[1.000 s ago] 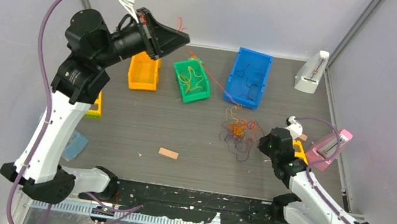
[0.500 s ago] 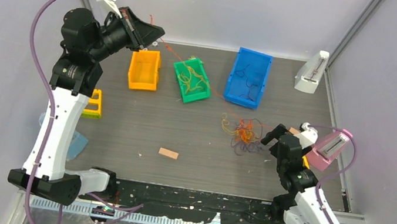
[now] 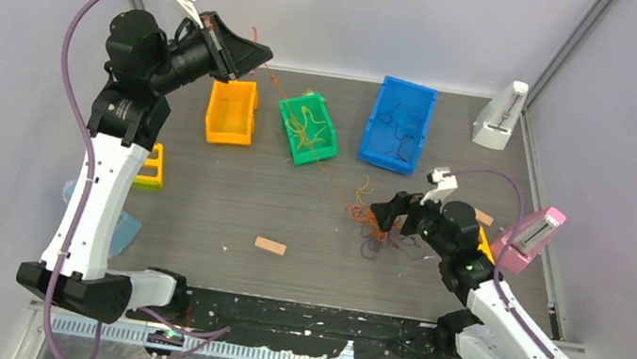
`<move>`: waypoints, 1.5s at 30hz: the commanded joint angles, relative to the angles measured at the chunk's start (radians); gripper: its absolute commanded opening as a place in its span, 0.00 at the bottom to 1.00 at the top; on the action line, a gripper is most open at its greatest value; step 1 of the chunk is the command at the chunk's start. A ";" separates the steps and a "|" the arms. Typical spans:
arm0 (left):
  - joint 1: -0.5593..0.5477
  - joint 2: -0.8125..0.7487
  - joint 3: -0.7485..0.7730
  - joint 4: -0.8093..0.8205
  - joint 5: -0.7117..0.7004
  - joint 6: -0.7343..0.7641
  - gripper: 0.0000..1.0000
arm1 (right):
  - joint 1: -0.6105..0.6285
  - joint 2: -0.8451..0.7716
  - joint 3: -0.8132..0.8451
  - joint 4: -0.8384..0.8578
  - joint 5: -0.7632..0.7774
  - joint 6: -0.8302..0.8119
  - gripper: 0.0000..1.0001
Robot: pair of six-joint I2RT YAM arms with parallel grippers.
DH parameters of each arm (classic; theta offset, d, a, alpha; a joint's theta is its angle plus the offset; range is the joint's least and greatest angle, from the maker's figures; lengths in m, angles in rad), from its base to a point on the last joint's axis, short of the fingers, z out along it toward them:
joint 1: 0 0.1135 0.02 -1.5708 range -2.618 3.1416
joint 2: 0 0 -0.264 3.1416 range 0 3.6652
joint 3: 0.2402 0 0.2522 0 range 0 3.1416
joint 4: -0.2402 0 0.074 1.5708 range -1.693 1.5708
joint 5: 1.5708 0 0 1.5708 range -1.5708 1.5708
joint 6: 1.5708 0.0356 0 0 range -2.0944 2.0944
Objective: Untangle the cables
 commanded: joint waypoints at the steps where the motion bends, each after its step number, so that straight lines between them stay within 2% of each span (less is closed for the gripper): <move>1: 0.001 -0.010 0.027 0.023 0.019 0.020 0.00 | 0.103 0.057 0.094 0.176 -0.173 -0.120 0.95; 8: 0.001 -0.012 0.053 0.015 0.012 0.020 0.00 | 0.223 0.233 0.201 0.225 -0.147 -0.183 0.96; 11: 0.002 -0.007 0.088 -0.006 -0.004 0.031 0.00 | 0.232 0.380 0.246 0.225 -0.063 -0.158 0.99; 15: 0.046 -0.001 0.175 -0.072 -0.036 0.063 0.00 | 0.231 0.547 0.288 0.127 0.073 -0.082 0.94; 17: 0.130 -0.002 0.216 -0.125 -0.066 0.064 0.00 | 0.229 0.589 0.273 0.082 0.112 -0.047 0.86; 18: 0.189 -0.002 0.233 -0.142 -0.073 0.051 0.00 | 0.224 0.594 0.259 0.061 0.170 -0.009 0.72; 20: 0.317 -0.026 0.209 -0.116 -0.069 -0.023 0.00 | 0.185 0.572 0.196 0.065 0.187 0.055 0.56; 23: 0.454 -0.070 0.098 -0.008 -0.055 -0.109 0.00 | 0.059 0.482 0.062 0.086 0.079 0.149 0.53; 26: 0.490 -0.081 0.052 -0.009 -0.070 -0.102 0.00 | -0.097 0.379 -0.039 0.117 0.006 0.221 0.50; 28: 0.492 -0.089 0.007 0.012 -0.070 -0.107 0.00 | -0.123 0.302 -0.032 0.057 0.049 0.237 0.43; 29: 0.492 -0.092 -0.011 0.025 -0.069 -0.109 0.00 | -0.126 0.257 -0.022 -0.010 0.106 0.234 0.34; 31: 0.492 -0.098 -0.034 0.029 -0.085 -0.101 0.00 | -0.128 0.206 0.013 -0.103 0.224 0.234 0.28; 34: 0.496 -0.109 -0.039 -0.005 -0.132 -0.061 0.00 | -0.130 0.162 0.078 -0.248 0.391 0.272 0.28; 35: 0.501 -0.117 -0.043 -0.012 -0.149 -0.050 0.00 | -0.132 0.147 0.090 -0.313 0.480 0.294 0.33; 39: 0.533 -0.136 -0.071 -0.009 -0.173 -0.052 0.00 | -0.161 0.121 0.126 -0.464 0.674 0.416 0.39; 42: 0.570 -0.136 -0.092 0.010 -0.150 -0.075 0.00 | -0.220 0.103 0.109 -0.504 0.679 0.485 0.48; 45: 0.591 -0.138 -0.111 0.013 -0.145 -0.077 0.00 | -0.312 0.084 0.076 -0.507 0.634 0.508 0.49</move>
